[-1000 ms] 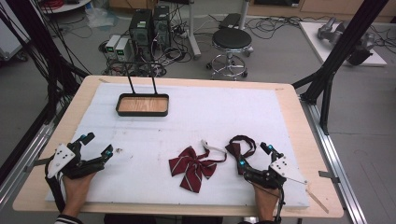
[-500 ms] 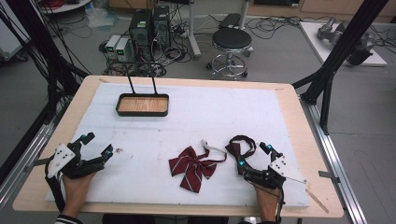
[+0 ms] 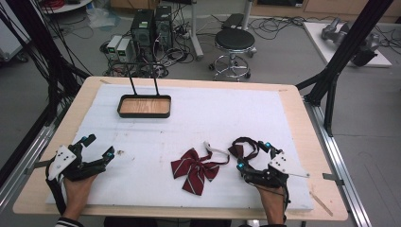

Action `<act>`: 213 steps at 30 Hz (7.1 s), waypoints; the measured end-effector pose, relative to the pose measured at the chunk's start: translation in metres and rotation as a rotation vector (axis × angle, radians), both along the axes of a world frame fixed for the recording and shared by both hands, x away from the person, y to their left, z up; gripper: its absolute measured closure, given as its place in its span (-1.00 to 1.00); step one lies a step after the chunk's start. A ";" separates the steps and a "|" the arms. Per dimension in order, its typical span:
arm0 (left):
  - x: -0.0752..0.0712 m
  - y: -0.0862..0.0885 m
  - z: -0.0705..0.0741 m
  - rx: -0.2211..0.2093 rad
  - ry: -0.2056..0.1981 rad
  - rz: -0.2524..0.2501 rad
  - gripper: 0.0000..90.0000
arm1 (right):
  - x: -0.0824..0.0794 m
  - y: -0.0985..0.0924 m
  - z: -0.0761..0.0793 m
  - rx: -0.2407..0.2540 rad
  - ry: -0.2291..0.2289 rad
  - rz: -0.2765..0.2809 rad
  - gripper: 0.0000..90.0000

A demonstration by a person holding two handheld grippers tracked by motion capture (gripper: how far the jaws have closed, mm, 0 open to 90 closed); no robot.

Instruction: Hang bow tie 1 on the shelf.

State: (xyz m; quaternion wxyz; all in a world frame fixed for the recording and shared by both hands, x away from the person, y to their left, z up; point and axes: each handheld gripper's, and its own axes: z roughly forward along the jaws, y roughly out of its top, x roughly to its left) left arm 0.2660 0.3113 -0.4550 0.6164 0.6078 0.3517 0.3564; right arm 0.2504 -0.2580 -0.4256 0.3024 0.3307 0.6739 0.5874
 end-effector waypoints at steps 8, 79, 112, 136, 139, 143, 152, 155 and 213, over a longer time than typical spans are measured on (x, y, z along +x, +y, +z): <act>0.000 0.000 0.000 0.000 -0.002 0.004 -0.68 | 0.000 0.012 0.023 -0.050 0.047 0.123 -0.81; 0.000 0.000 0.000 0.001 -0.002 0.007 -0.68 | 0.056 0.111 0.001 -0.661 0.537 0.423 -0.40; 0.000 0.000 0.000 0.002 -0.001 0.006 -0.68 | 0.055 0.112 0.001 -0.636 0.596 0.481 0.88; 0.000 -0.001 0.000 0.004 0.002 0.006 -0.68 | 0.046 0.111 0.016 -0.440 0.380 0.466 0.88; 0.000 -0.001 0.000 0.006 0.005 0.005 -0.68 | 0.045 0.110 0.021 -0.380 0.337 0.467 0.88; 0.001 -0.001 0.001 0.013 0.013 0.000 -0.68 | 0.046 0.109 0.025 -0.318 0.307 0.481 0.88; 0.007 -0.002 0.005 0.038 0.033 -0.046 -0.68 | 0.048 0.109 0.029 -0.278 0.250 0.466 0.88; 0.009 -0.004 0.010 0.060 0.039 -0.069 -0.68 | 0.048 0.108 0.031 -0.264 0.230 0.467 0.88; 0.068 -0.107 0.111 0.317 0.118 -0.723 -0.68 | 0.065 0.155 0.076 -0.315 0.099 0.660 0.88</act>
